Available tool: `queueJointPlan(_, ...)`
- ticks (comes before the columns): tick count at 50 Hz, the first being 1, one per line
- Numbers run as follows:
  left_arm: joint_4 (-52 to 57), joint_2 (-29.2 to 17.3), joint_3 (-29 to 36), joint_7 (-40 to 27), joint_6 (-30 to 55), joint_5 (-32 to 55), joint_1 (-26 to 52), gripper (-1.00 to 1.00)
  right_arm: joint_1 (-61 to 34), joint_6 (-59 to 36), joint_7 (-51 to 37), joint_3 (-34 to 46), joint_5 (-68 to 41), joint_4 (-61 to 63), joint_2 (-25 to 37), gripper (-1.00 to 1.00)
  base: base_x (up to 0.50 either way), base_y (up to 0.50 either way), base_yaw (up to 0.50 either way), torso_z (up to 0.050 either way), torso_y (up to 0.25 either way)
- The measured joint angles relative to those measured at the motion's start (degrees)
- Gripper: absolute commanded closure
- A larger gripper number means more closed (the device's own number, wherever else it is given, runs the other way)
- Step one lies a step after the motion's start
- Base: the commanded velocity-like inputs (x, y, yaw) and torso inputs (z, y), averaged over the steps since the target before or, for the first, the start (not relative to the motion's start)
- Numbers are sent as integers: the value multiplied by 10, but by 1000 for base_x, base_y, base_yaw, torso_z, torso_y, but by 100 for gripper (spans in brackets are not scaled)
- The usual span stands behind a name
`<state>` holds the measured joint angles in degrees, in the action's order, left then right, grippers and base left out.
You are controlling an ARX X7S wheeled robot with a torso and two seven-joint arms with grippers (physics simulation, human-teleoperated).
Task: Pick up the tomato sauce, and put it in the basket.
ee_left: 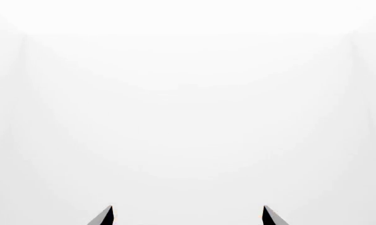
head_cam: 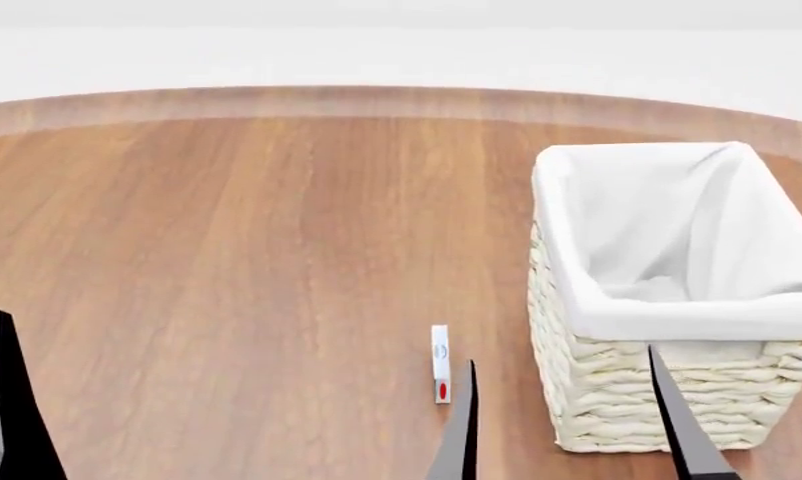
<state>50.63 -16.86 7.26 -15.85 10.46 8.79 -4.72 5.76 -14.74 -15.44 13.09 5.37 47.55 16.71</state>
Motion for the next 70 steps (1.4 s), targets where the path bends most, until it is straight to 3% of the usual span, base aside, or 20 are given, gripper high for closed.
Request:
queueJointPlan(41, -23, -13, 6, -10, -23, 9, -9, -100, 208, 89, -26, 6, -75, -117, 22, -100, 0, 0, 0, 0, 0)
queueJointPlan(70, -22, -23, 15, -20, -22, 8, -10, -100, 233, 126, -31, 18, -91, -225, 19, -100, 0, 0, 0, 0, 0)
